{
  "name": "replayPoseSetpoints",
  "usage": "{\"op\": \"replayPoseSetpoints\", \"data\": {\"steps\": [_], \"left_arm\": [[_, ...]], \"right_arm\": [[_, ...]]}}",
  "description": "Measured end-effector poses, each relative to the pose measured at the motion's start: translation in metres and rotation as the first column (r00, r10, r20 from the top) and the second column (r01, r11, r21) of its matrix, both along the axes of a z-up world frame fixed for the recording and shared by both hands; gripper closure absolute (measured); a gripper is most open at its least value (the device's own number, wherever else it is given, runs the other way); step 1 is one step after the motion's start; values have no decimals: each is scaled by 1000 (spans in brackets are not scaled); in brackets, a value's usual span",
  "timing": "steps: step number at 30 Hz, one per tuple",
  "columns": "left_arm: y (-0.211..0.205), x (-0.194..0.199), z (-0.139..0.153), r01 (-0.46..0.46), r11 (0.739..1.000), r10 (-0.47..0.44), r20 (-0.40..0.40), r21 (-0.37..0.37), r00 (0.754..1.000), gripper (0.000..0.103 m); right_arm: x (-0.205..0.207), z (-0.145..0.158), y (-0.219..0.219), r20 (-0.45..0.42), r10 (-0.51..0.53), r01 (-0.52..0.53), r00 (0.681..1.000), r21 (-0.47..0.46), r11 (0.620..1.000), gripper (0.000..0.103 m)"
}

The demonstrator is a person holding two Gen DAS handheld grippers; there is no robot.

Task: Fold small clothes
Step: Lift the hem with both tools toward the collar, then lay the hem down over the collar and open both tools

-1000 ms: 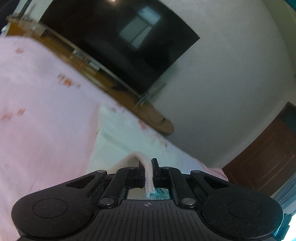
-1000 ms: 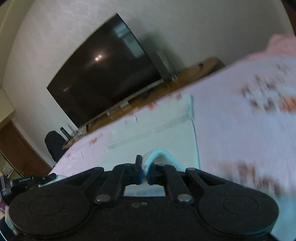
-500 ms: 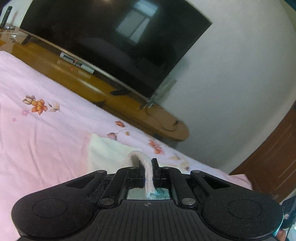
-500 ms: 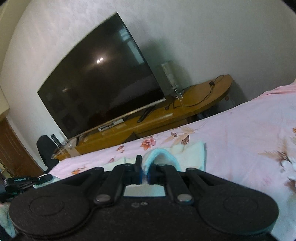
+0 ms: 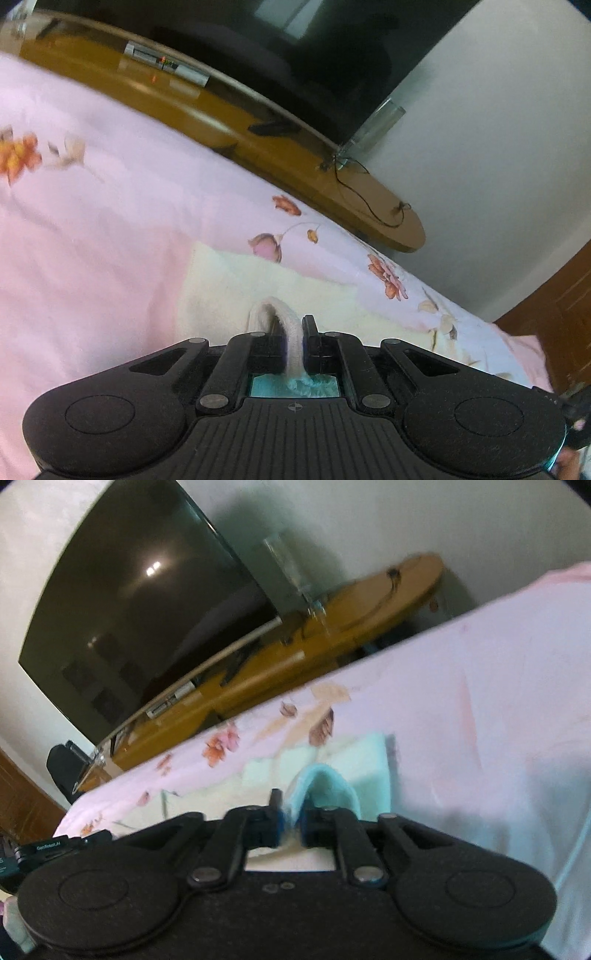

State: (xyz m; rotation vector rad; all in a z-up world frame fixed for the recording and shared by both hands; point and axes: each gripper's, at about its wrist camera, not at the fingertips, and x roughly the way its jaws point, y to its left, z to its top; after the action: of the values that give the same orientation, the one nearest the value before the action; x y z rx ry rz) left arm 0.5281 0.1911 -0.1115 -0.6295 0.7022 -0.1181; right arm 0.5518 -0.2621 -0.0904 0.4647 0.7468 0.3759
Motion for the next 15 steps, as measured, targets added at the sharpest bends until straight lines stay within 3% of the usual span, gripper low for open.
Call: {"op": "replayPoseSetpoints", "data": {"steps": [2, 4, 5, 9, 11, 15], "left_arm": [[5, 0, -3, -3, 999, 4, 23, -44, 1000, 68], [8, -2, 0, -15, 998, 19, 68, -56, 997, 29], [7, -5, 6, -34, 999, 35, 82, -19, 996, 24], [11, -7, 15, -29, 998, 24, 91, 52, 996, 23], [8, -7, 19, -10, 991, -1, 85, 130, 996, 25], [1, -2, 26, 50, 968, -68, 69, 245, 995, 50]], "right_arm": [[0, -4, -4, 13, 0, 0, 1000, 41, 999, 68], [-1, -3, -8, 38, -19, 16, 999, 70, 997, 59], [-3, -1, -10, 58, -34, 29, 998, 84, 996, 52], [-8, 8, -19, 116, -78, 67, 990, 96, 993, 52], [-6, 11, -21, 122, -94, 86, 988, 71, 994, 54], [1, 9, -17, 109, -83, 84, 991, -9, 996, 57]]}}
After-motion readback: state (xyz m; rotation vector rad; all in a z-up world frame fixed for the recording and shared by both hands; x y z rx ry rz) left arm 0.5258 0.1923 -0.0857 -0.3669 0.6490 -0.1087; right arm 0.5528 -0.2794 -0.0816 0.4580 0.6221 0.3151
